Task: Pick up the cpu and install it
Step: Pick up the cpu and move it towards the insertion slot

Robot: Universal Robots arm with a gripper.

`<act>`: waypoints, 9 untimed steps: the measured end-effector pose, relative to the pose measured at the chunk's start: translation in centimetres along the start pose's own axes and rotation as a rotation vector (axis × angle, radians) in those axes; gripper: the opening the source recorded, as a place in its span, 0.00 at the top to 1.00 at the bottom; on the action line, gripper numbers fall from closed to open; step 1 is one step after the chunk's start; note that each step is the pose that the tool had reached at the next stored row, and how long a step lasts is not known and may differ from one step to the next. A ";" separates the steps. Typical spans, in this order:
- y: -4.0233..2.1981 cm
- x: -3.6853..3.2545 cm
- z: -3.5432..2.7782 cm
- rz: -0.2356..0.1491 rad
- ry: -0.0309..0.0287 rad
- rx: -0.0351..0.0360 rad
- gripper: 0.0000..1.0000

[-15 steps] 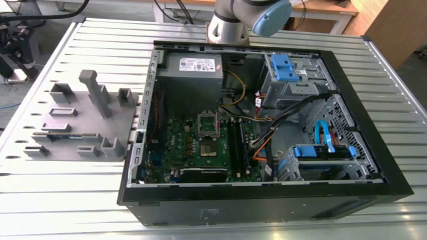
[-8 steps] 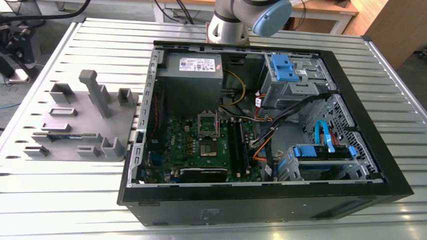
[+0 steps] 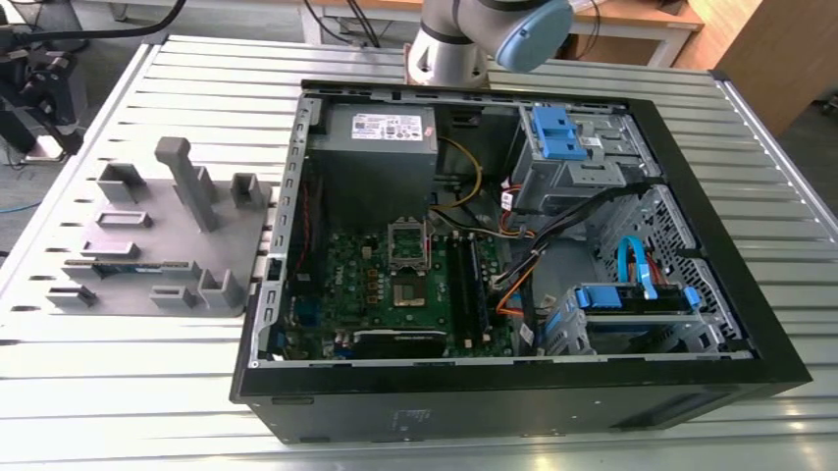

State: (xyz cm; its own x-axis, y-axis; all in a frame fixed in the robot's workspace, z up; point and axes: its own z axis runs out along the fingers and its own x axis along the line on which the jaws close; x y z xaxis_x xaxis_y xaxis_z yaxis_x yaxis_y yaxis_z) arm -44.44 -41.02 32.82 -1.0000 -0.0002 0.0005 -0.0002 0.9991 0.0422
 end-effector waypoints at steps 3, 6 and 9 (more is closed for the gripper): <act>0.00 -0.28 0.00 0.000 0.0001 0.0000 0.53; 0.00 -0.59 0.00 0.000 0.0001 0.0000 0.53; 0.00 -0.90 0.00 0.000 0.0000 0.0000 0.53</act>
State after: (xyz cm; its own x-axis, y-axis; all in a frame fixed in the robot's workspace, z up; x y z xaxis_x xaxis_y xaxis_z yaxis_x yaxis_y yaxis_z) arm -43.54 -41.02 32.81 -1.0000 -0.0002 0.0005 -0.0002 0.9991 0.0423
